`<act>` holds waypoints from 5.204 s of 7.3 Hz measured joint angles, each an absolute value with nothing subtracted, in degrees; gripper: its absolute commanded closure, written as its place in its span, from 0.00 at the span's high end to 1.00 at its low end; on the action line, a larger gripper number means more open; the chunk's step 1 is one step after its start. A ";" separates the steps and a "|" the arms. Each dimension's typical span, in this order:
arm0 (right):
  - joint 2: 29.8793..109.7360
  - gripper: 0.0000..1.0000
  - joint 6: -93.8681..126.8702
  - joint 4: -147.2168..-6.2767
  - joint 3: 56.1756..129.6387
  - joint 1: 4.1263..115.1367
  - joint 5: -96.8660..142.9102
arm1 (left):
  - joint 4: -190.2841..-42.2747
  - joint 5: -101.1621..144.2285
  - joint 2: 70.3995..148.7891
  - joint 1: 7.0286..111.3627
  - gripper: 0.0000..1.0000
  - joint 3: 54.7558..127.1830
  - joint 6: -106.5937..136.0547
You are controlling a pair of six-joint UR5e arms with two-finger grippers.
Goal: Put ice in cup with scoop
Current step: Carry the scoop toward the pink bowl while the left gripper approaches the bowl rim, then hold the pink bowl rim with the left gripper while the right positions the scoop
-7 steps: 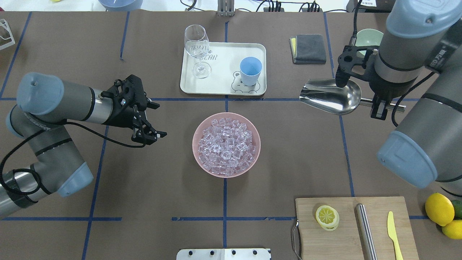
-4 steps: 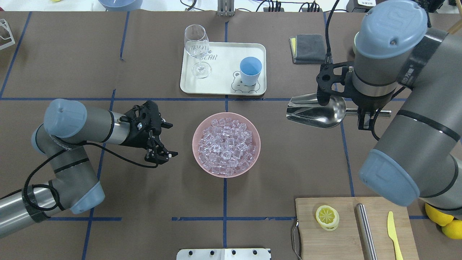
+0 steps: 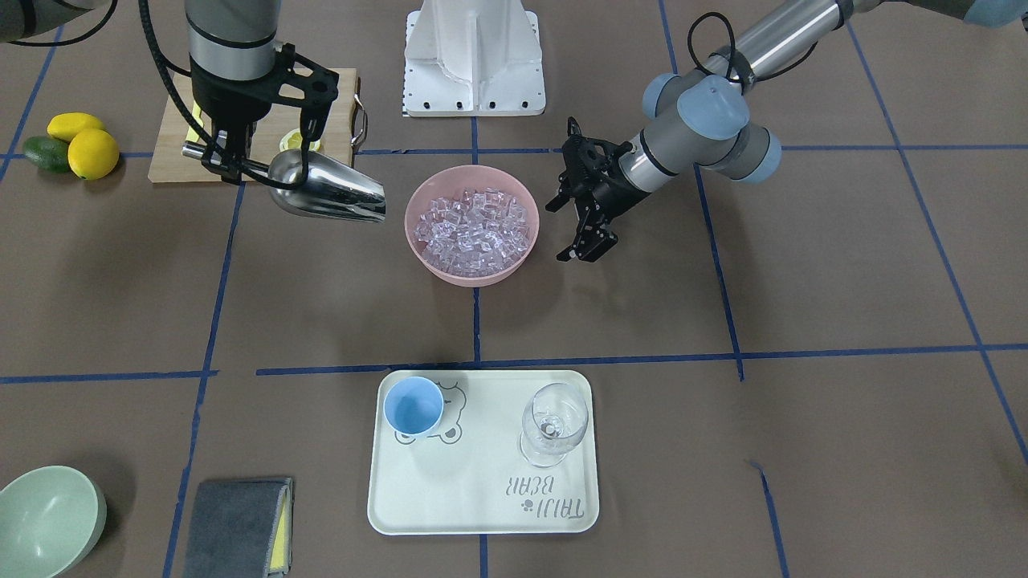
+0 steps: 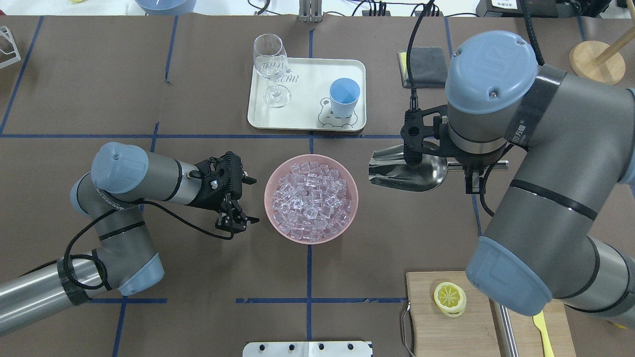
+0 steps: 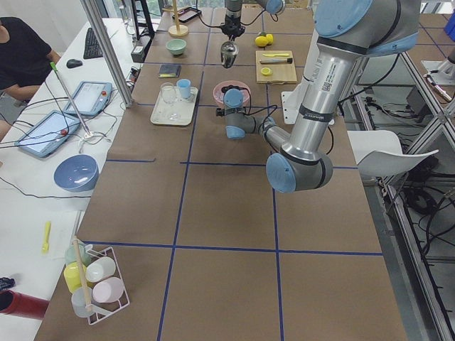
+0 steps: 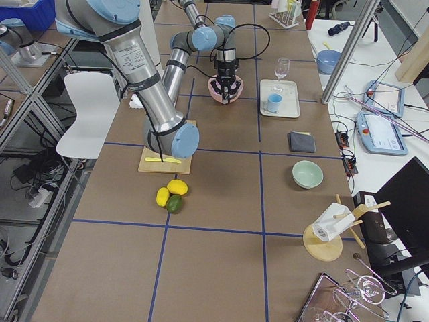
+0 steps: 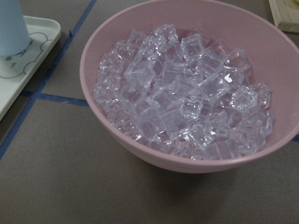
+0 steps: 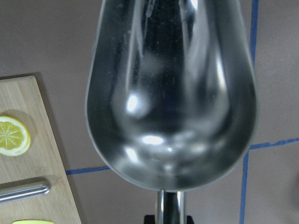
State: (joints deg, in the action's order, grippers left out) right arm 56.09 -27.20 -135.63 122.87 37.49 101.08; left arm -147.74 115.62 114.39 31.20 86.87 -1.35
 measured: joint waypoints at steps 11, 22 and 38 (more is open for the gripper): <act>39.42 0.00 -27.36 -148.75 109.29 32.65 89.63 | -147.92 115.75 116.10 30.99 0.96 85.51 -0.34; 34.58 0.00 -27.07 -155.03 100.02 25.17 83.00 | -149.30 115.75 116.05 30.68 0.97 85.37 -0.26; 30.07 0.00 -26.17 -155.17 92.19 22.29 81.69 | -150.81 115.75 116.03 30.59 0.96 85.15 -0.33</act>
